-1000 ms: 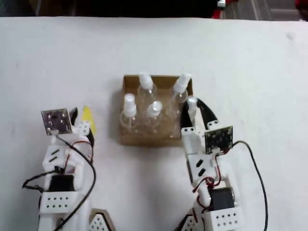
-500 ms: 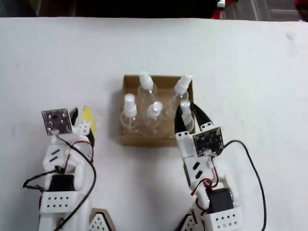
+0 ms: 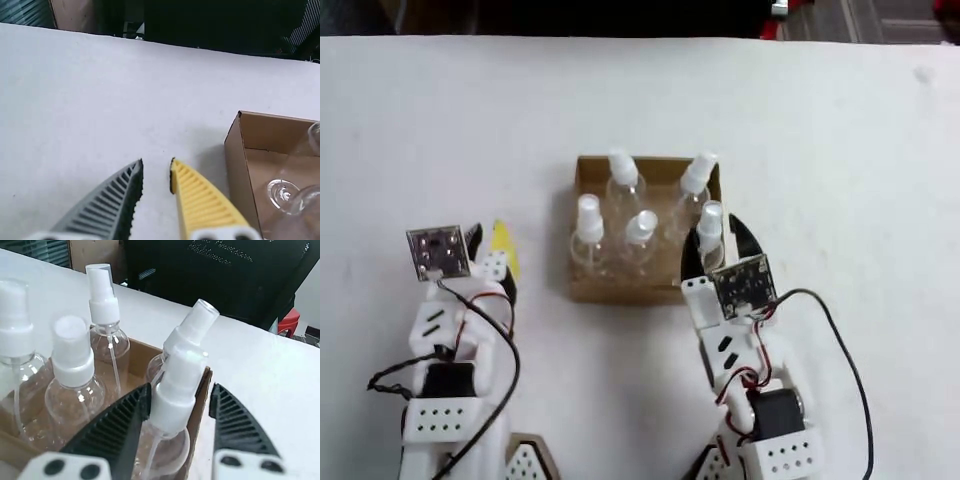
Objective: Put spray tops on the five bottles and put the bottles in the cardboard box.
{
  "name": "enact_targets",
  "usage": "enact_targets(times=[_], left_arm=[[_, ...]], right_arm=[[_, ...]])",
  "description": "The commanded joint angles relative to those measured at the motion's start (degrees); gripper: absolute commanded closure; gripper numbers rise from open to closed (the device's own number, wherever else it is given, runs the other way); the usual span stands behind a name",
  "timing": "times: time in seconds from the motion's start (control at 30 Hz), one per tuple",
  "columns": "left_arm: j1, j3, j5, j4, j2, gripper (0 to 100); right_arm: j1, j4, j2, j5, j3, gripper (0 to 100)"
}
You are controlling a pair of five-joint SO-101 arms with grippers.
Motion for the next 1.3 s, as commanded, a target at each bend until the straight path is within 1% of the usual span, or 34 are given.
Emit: enact_targets(times=[0.0,0.1,0.23,0.33,0.53,0.63,0.7,0.87,1.0,1.1,1.27], left_arm=[[0.3,-2.7,0.4,-1.1,-0.1,91],[0.3,-2.7,0.4,-1.1,-0.1,91],[0.3,-2.7,0.4,-1.1,-0.1,91],[0.3,-2.7,0.4,-1.1,-0.1,91],[0.3,-2.7,0.4,-1.1,-0.1,91],[0.3,-2.7,0.4,-1.1,-0.1,91],[0.3,-2.7,0.4,-1.1,-0.1,91],[0.3,-2.7,0.4,-1.1,-0.1,91],[0.3,-2.7,0.4,-1.1,-0.1,91],[0.4,-2.7,-1.7,-1.3,-0.1,91],[0.4,-2.7,-1.9,-1.2,-0.1,91]], right_arm=[[-0.2,3.2,0.0,0.6,-7.3,83.3],[0.0,6.3,0.0,0.5,-11.5,83.4],[0.0,11.7,0.3,-4.2,-19.3,83.3],[-0.2,15.3,3.5,-4.7,-23.3,83.3],[-0.2,19.0,21.1,-5.4,-33.1,83.3],[-0.2,23.4,29.9,-9.8,-40.7,83.3],[-0.2,25.5,35.6,-10.6,-44.7,83.3],[-0.3,26.2,44.9,-11.0,-48.4,83.3],[-0.3,26.1,45.1,-11.1,-48.5,83.5],[-0.3,25.9,45.0,-10.7,-48.5,83.5],[-0.3,24.0,45.2,-10.7,-48.3,83.5]])
